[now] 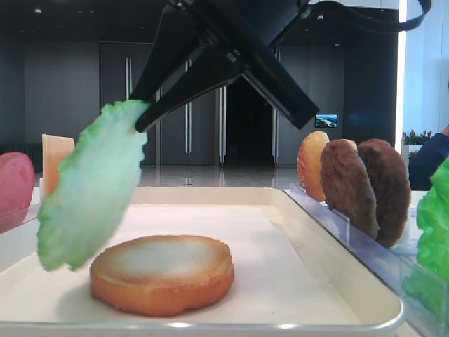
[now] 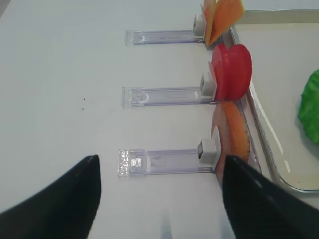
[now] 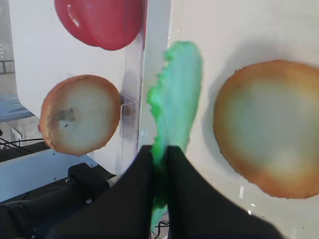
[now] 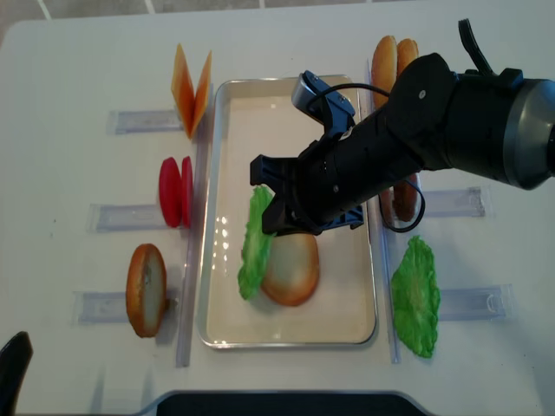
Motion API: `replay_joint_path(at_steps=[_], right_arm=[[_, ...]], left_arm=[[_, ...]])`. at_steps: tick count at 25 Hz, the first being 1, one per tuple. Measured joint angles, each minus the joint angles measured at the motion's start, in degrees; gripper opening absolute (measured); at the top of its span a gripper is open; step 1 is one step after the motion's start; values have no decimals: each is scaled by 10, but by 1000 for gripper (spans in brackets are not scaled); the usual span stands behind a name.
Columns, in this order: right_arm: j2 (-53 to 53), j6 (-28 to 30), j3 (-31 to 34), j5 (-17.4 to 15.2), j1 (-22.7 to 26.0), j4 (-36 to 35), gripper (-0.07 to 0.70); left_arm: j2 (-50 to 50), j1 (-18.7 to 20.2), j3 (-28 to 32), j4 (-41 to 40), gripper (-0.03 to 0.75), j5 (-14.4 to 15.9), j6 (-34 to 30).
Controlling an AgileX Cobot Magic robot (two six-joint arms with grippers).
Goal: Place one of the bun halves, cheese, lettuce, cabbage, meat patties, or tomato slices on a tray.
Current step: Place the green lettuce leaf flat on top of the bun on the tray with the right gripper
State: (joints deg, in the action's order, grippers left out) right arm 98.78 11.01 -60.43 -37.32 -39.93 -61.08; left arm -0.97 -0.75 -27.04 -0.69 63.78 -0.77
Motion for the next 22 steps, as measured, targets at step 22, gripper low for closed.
replay_joint_path(at_steps=[22], right_arm=[[0, -49, 0, -8, 0, 156, 69]], left_arm=[[0, 0, 0, 0, 578, 0, 0]])
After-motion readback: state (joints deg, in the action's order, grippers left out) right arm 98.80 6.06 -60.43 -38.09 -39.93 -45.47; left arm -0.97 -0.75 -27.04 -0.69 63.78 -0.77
